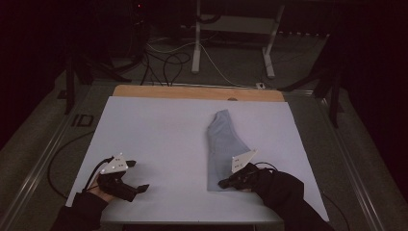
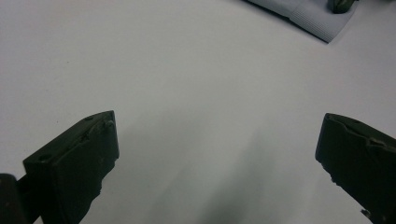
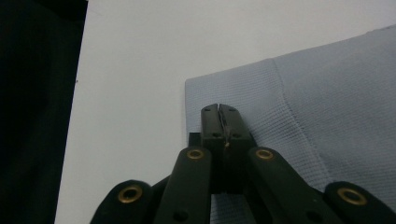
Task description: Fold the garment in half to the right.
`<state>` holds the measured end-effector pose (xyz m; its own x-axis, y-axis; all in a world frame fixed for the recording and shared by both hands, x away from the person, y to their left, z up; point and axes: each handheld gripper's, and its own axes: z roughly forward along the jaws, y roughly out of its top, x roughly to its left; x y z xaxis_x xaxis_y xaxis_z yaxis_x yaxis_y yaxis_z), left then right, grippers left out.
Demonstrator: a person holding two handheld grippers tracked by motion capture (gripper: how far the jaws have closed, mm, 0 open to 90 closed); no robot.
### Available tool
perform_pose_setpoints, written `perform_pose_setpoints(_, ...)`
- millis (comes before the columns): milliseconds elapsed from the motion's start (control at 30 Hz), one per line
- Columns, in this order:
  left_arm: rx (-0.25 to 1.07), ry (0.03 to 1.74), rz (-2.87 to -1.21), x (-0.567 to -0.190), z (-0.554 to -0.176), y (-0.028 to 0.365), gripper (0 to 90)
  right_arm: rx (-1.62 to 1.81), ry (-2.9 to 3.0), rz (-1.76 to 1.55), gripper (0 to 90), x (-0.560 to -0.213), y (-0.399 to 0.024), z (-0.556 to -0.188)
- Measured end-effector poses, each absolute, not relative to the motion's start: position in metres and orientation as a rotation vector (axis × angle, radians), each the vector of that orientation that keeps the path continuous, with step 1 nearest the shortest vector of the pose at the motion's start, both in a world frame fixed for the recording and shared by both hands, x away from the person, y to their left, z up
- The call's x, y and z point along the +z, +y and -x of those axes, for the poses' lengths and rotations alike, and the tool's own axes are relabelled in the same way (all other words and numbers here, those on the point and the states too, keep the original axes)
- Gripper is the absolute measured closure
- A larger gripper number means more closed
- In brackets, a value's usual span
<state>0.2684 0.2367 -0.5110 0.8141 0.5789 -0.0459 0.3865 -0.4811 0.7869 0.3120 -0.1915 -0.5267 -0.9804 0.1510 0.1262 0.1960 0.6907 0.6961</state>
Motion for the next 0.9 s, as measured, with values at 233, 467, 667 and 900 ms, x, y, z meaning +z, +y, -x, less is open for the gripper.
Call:
perform_pose_setpoints(233, 0.289, 0.708, -2.131, -0.510, -0.268, 0.238, 0.7, -1.212, -2.837, 0.323, 90.0, -0.517, -0.191, -0.313)
perform_pose_setpoints(467, 0.296, 0.713, -2.129, -0.509, -0.268, 0.238, 0.7, -1.342, -2.872, 0.399, 78.8, -0.497, -0.195, -0.319)
perform_pose_setpoints(667, 0.298, 0.715, -2.129, -0.509, -0.268, 0.239, 0.7, -1.410, -2.842, 0.510, 43.0, -0.487, -0.199, -0.329)
perform_pose_setpoints(900, 0.301, 0.712, -2.131, -0.508, -0.267, 0.240, 0.7, -1.436, -2.816, 0.614, 13.2, -0.476, -0.204, -0.337)
